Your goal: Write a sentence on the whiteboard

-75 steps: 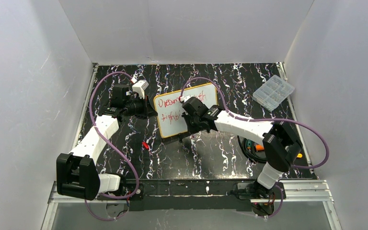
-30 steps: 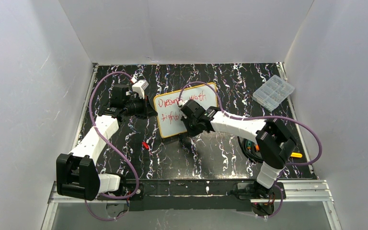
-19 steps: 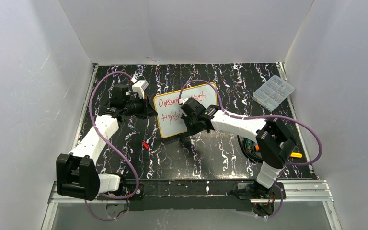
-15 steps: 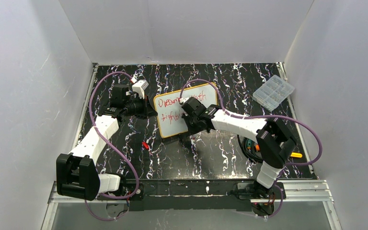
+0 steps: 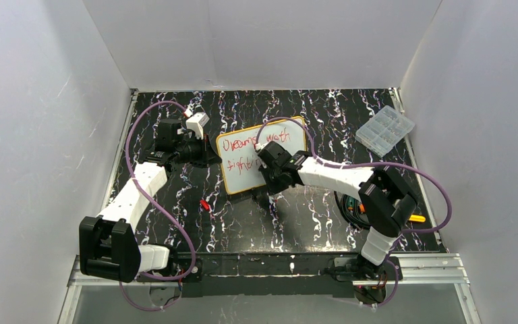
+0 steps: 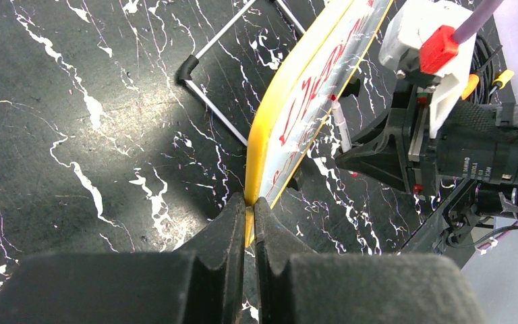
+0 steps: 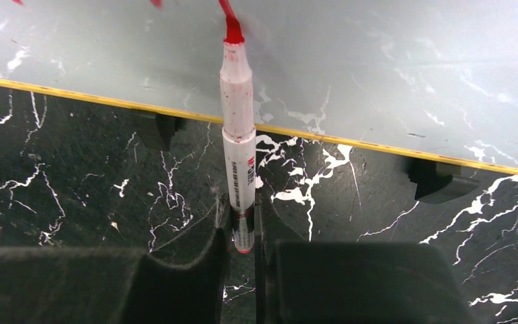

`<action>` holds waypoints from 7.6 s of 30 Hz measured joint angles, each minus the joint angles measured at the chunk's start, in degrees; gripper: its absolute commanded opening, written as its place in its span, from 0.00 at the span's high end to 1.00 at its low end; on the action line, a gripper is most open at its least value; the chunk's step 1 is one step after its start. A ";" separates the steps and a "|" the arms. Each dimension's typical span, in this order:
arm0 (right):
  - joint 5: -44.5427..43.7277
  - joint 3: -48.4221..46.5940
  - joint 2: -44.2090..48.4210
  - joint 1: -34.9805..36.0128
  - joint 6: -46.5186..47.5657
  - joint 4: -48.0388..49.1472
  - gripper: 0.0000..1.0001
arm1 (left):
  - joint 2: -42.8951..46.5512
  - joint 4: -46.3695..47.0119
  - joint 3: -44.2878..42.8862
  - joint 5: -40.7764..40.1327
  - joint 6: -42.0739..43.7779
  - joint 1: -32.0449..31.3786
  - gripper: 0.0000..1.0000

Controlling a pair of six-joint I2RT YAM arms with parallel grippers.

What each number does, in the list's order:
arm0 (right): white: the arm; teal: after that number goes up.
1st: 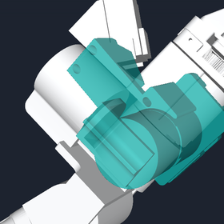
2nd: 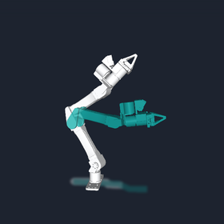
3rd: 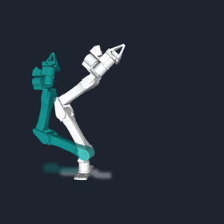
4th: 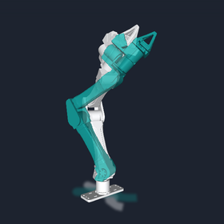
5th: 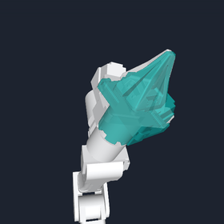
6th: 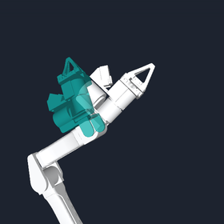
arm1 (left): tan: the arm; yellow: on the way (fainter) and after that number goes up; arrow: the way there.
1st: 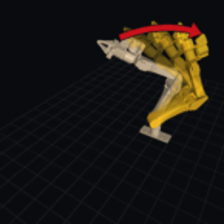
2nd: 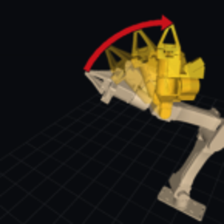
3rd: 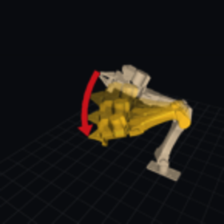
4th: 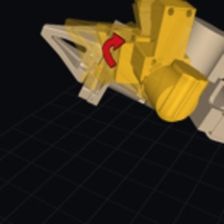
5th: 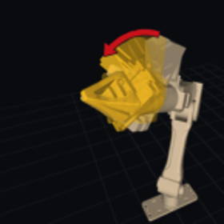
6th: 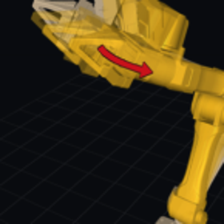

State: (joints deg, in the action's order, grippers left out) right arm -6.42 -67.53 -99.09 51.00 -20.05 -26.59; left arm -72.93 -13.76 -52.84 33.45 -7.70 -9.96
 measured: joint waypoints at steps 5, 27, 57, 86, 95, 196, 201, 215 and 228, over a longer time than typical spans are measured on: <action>0.44 1.01 0.02 0.00 -0.68 -0.26 0.99 | 0.00 0.02 0.00 0.00 0.00 0.00 1.00; -1.79 0.61 1.95 -1.92 0.52 0.92 0.99 | 0.24 0.02 0.00 0.02 0.00 0.00 1.00; -2.49 1.60 1.49 -0.74 0.81 0.26 0.99 | 0.28 0.00 0.00 0.00 0.00 -0.02 1.00; -0.68 2.97 1.09 -1.14 0.17 -0.31 0.99 | 0.31 0.00 0.00 0.00 0.00 0.00 1.00; 2.34 3.67 0.24 0.37 -0.66 -0.24 0.99 | 0.42 0.00 0.00 0.02 0.00 -0.02 1.00; 6.84 -0.94 2.64 -10.60 8.48 -4.15 0.99 | 1.03 -0.02 0.00 0.02 0.00 -0.02 1.00; 6.82 0.81 2.64 -10.36 7.98 -3.91 0.99 | 1.03 0.00 0.00 0.02 0.00 -0.02 1.00; 8.13 6.03 3.65 -7.26 6.23 -3.39 0.99 | 1.03 0.00 0.00 0.02 0.00 -0.02 1.00; 4.44 0.90 4.44 -6.88 6.62 -3.87 0.99 | 1.03 0.00 0.00 0.04 -0.02 -0.02 1.00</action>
State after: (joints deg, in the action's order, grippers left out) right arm -1.98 -66.63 -94.65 44.12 -13.43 -30.46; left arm -71.90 -13.76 -52.84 33.50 -7.73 -9.98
